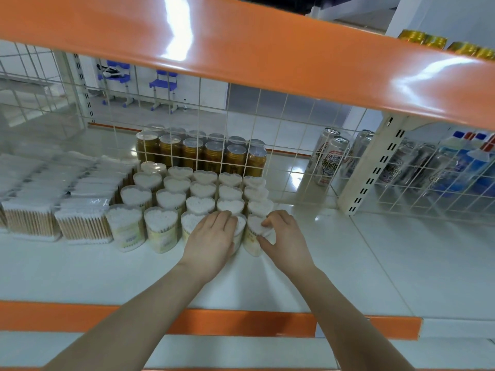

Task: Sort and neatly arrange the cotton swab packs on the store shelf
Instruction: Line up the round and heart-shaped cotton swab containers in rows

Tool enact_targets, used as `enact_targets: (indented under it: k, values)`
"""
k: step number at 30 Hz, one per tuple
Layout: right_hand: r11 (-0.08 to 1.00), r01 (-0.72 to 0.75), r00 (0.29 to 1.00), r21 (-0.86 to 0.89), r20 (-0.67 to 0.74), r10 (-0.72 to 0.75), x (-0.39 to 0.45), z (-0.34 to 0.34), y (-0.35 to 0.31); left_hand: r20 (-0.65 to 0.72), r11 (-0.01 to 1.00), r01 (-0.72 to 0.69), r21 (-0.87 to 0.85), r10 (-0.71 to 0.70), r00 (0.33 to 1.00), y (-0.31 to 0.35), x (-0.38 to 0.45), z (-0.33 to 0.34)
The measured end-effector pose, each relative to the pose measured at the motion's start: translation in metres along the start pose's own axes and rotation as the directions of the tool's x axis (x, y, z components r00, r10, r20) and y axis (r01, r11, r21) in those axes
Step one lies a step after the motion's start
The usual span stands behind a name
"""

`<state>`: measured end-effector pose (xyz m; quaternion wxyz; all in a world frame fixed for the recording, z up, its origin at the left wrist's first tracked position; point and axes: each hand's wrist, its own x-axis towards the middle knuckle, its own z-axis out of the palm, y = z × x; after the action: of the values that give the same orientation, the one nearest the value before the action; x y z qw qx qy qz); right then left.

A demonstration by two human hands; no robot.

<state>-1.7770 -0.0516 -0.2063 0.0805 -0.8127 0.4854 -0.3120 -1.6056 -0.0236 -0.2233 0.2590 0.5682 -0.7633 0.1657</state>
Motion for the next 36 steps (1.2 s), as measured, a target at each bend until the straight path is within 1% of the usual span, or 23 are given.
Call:
enact_targets:
  k: [8, 18, 21, 26, 28, 32, 36]
  values:
    - [1.000, -0.004, 1.000, -0.004, 0.005, 0.004, 0.001, 0.001, 0.001, -0.019, 1.000, -0.006, -0.007, 0.006, 1.000, -0.002, -0.002, -0.001]
    - [1.000, -0.005, 0.997, -0.011, 0.083, 0.006, -0.001, -0.009, -0.001, -0.044, 0.999, 0.021, 0.050, -0.019, 0.999, -0.007, -0.015, -0.013]
    - [1.000, -0.005, 0.998, -0.012, 0.067, 0.006, -0.007, -0.012, -0.003, -0.077, 0.996, 0.064, 0.062, -0.059, 0.995, -0.009, -0.024, -0.020]
    - [0.999, -0.021, 1.000, -0.044, -0.020, 0.020, -0.024, -0.015, -0.007, -0.062, 0.984, 0.130, 0.121, -0.123, 0.990, -0.011, -0.044, -0.031]
    - [0.998, -0.020, 0.999, -0.067, -0.028, 0.018, -0.029, -0.015, -0.011, -0.071, 0.982, 0.137, 0.132, -0.129, 0.989, -0.012, -0.051, -0.032]
    - [0.997, -0.019, 1.000, -0.076, 0.011, 0.020, -0.040, -0.014, -0.017, -0.118, 0.982, 0.119, 0.144, -0.102, 0.988, -0.007, -0.062, -0.036]
    - [0.998, -0.036, 0.996, -0.059, 0.079, 0.041, -0.050, -0.014, -0.024, -0.046, 0.988, 0.116, 0.103, -0.112, 0.993, 0.003, -0.072, -0.045]
